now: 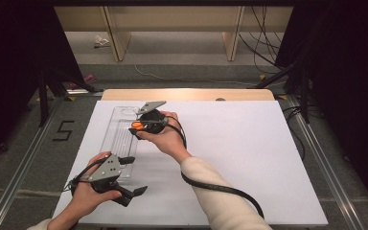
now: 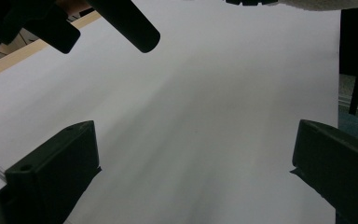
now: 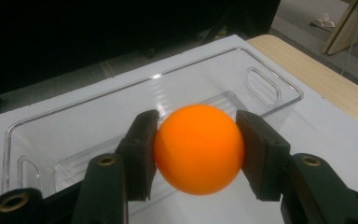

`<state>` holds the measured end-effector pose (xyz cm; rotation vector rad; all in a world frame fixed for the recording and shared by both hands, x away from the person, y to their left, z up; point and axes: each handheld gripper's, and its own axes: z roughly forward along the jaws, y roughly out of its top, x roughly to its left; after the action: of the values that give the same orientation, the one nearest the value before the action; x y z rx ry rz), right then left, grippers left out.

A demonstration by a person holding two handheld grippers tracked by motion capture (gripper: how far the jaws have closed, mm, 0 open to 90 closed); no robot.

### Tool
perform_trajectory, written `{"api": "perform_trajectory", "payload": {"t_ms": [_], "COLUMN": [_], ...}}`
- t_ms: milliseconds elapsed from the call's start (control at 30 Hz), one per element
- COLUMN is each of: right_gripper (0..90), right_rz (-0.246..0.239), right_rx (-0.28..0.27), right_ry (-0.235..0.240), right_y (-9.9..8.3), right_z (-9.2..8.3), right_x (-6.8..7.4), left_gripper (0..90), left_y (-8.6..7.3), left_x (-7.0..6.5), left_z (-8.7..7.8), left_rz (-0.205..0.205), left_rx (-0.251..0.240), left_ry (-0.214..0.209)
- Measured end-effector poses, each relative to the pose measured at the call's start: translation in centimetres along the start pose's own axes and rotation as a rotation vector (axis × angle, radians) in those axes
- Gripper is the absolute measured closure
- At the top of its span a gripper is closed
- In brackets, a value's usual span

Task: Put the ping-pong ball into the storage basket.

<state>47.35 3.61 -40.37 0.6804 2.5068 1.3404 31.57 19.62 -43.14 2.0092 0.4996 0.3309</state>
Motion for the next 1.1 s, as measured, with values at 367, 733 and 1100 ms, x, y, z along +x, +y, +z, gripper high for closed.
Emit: {"api": "perform_trajectory", "payload": {"t_ms": [367,733,1100], "right_gripper": [51.4,51.3,51.3], "right_rz": [-0.007,-0.015,-0.02], "right_rx": [0.003,0.009,0.015], "right_ry": [0.008,0.017,0.024], "right_y": [0.8,1.2,1.7], "right_z": [0.8,1.7,2.3], "right_x": [0.1,0.3,0.6], "left_gripper": [0.2,0.2,0.3], "left_y": [0.0,0.0,0.0], "left_x": [-0.1,-0.1,-0.2], "left_z": [0.0,0.0,0.1], "left_rz": [0.004,0.009,0.011], "left_rx": [0.004,0.006,0.007], "left_ry": [-0.002,-0.007,-0.009]}}
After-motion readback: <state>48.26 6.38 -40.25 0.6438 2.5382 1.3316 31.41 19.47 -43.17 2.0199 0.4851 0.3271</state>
